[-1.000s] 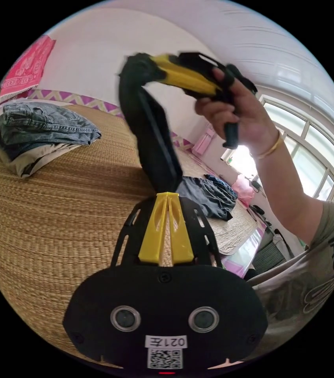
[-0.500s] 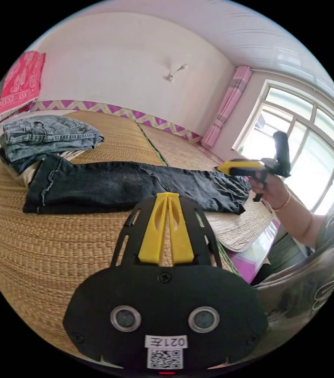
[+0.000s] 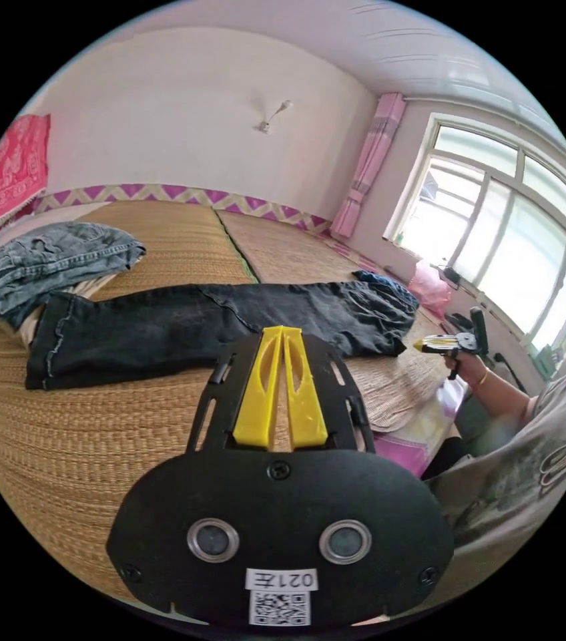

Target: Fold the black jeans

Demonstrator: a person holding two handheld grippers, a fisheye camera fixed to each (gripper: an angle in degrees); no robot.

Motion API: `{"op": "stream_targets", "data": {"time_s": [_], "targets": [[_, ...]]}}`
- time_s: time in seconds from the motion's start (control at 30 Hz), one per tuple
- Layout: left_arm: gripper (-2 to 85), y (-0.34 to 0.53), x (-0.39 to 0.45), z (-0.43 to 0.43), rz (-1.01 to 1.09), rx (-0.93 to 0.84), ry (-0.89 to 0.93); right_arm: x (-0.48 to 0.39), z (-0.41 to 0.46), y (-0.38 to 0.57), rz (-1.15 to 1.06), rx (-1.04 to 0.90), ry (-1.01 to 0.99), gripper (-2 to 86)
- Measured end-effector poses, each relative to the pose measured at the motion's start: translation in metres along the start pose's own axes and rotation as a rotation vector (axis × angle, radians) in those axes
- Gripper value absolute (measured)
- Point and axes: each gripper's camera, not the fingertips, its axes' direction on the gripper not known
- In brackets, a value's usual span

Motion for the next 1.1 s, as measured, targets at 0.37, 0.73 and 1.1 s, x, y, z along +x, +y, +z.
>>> {"op": "stream_targets", "data": {"time_s": [0.37,0.73,1.1], "targets": [[-1.0,-0.028,0.103,0.076,0.166,-0.226,-0.091,-0.047,0.019,-0.006,-0.039,-0.228,0.039,-0.6],[-0.9,-0.048,0.197,0.145,0.411,-0.463,-0.390,-0.025,0.034,0.027,0.034,-0.111,-0.125,-0.6],[-1.0,-0.076,0.201,0.152,0.360,-0.524,-0.344,-0.037,0.056,0.037,0.028,-0.106,-0.111,-0.6]]}}
